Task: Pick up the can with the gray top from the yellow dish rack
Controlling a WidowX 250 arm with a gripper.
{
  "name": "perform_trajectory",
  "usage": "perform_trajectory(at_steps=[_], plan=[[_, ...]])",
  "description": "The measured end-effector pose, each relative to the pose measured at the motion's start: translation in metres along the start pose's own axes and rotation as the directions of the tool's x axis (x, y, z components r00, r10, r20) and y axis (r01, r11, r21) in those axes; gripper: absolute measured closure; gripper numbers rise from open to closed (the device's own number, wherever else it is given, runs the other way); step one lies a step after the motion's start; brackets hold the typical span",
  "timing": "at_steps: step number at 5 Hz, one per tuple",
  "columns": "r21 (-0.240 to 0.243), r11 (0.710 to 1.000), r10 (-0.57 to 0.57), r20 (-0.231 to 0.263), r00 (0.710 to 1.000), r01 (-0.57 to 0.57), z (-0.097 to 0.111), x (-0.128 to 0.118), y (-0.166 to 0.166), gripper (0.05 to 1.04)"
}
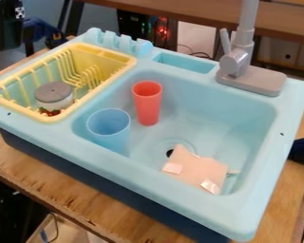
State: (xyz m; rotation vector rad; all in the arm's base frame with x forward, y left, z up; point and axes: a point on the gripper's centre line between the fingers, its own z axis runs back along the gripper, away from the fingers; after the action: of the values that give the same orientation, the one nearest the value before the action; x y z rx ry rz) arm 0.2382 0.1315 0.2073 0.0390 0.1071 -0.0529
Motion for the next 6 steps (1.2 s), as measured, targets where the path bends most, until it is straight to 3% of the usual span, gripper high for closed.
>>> perform_trajectory(at_steps=[1, 3, 4, 5, 6], plan=[[-0.019, 1.000, -0.005, -0.026, 1.000, 0.004, -0.008, 0.000, -0.002, 0.083], [-0.070, 0.996, -0.060, 0.006, 0.998, 0.061, -0.005, -0.022, -0.037, 0.083], [-0.084, 0.990, -0.115, -0.024, 0.993, 0.113, -0.017, -0.025, -0.053, 0.083], [-0.052, 0.990, -0.133, -0.047, 0.990, 0.130, -0.029, -0.021, -0.067, 0.083], [-0.030, 0.991, -0.134, -0.104, 0.986, 0.131, -0.044, -0.016, -0.074, 0.083]])
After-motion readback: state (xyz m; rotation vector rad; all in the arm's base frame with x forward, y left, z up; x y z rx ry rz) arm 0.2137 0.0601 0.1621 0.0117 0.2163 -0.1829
